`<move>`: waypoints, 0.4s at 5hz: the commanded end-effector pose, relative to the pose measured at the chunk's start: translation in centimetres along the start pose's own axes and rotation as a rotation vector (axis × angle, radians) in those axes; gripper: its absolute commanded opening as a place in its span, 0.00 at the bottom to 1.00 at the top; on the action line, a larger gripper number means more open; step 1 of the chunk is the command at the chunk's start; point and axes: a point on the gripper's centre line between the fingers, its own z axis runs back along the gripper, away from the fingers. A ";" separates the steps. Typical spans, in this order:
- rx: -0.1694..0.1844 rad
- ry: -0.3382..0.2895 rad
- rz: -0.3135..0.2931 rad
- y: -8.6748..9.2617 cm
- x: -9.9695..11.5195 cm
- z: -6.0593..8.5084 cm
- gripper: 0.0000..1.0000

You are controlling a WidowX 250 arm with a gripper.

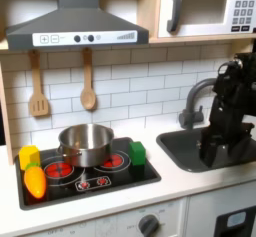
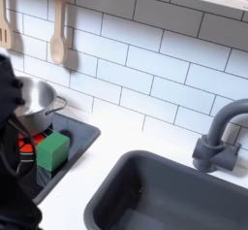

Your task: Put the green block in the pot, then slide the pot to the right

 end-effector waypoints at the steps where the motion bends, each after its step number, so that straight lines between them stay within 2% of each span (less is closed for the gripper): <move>1: 0.018 -0.013 -0.009 0.9 1.9 -0.2 1.00; 2: 0.017 -0.025 -0.015 0.9 3.5 -0.6 1.00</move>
